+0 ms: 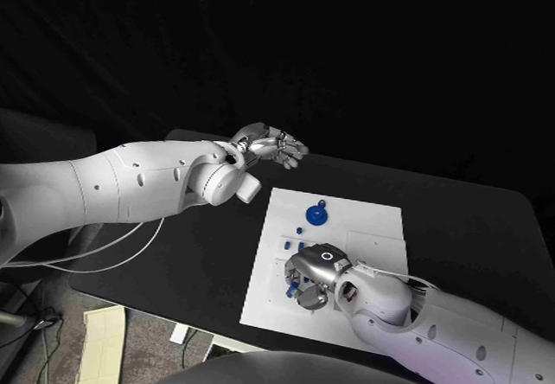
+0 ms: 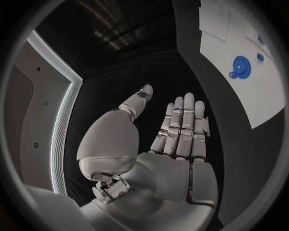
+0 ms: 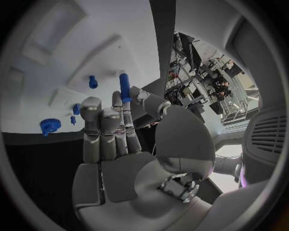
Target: Assemble the parts on the task board
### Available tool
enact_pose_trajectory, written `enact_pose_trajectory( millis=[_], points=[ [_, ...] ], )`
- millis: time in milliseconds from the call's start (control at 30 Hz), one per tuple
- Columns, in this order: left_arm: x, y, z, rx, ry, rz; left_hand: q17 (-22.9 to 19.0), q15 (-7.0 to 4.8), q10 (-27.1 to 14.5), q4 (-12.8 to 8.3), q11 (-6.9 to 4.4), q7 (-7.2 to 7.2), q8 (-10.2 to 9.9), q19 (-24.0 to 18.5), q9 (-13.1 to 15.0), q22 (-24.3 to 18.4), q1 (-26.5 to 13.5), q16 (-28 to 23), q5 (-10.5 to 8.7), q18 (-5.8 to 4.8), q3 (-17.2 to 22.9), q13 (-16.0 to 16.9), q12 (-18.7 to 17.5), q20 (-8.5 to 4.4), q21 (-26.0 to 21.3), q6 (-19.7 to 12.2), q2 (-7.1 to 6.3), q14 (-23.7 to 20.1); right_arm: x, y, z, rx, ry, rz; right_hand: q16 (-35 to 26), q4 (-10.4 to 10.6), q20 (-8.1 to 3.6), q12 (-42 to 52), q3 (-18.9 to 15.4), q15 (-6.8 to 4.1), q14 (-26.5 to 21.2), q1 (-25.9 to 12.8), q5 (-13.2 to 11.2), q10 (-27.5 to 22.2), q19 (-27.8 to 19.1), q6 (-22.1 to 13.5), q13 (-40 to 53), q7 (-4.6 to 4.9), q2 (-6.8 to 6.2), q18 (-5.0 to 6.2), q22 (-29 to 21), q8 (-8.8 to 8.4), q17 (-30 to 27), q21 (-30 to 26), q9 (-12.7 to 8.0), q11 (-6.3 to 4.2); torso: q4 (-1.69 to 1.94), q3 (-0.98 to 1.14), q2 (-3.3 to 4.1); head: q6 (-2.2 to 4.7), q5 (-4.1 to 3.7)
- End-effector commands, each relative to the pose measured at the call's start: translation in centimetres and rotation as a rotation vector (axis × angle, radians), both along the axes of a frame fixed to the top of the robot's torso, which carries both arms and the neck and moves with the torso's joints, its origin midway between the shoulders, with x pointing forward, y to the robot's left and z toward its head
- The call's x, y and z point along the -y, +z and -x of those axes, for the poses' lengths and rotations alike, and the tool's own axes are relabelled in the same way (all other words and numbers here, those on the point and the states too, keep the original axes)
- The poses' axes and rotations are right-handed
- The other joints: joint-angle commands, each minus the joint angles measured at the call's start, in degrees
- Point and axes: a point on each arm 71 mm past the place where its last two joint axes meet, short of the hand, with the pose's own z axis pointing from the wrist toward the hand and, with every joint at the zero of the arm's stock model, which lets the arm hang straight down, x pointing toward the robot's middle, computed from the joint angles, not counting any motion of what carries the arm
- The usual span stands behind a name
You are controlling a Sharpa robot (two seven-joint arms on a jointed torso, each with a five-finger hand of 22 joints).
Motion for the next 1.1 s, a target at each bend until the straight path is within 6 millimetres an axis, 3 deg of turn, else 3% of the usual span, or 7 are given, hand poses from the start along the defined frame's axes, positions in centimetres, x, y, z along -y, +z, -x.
enact_pose_trajectory(
  millis=[33,1100],
  points=[
    [0.3,0.1,0.0,0.004,-0.015,0.013,0.1,0.01,0.05,0.23,0.24,0.1,0.36,0.23,-0.08,0.1,-0.34,-0.27,-0.1,0.82,-0.03,-0.08,-0.2,0.01,-0.19,-0.42,0.08,0.37,-0.1,-0.2,0.0,0.015,0.014,0.031,-0.21,-0.04,-0.38,0.34,0.18,-1.23,-0.68,0.41,-0.02,2.24,0.04,0.4,0.08,-0.1,0.42,6.6,0.96,0.16,-0.08,0.19,0.73,-0.48,0.01,0.0,-0.02,-0.19,0.18],
    [0.3,0.1,0.1,0.003,-0.017,0.014,0.29,0.0,0.06,0.19,0.23,0.09,0.4,0.23,-0.1,0.18,-0.29,-0.43,-0.1,0.84,0.0,-0.09,-0.22,0.0,-0.28,-0.46,0.1,0.4,-0.2,-1.5,0.3,0.042,0.028,0.095,-0.25,-0.24,-0.47,0.32,0.48,-1.23,-0.64,0.43,-0.02,2.23,0.08,0.42,0.19,-0.1,0.37,6.6,0.93,0.13,-0.07,0.22,0.83,-0.48,-0.01,0.02,0.0,-0.62,0.51]
  ],
)
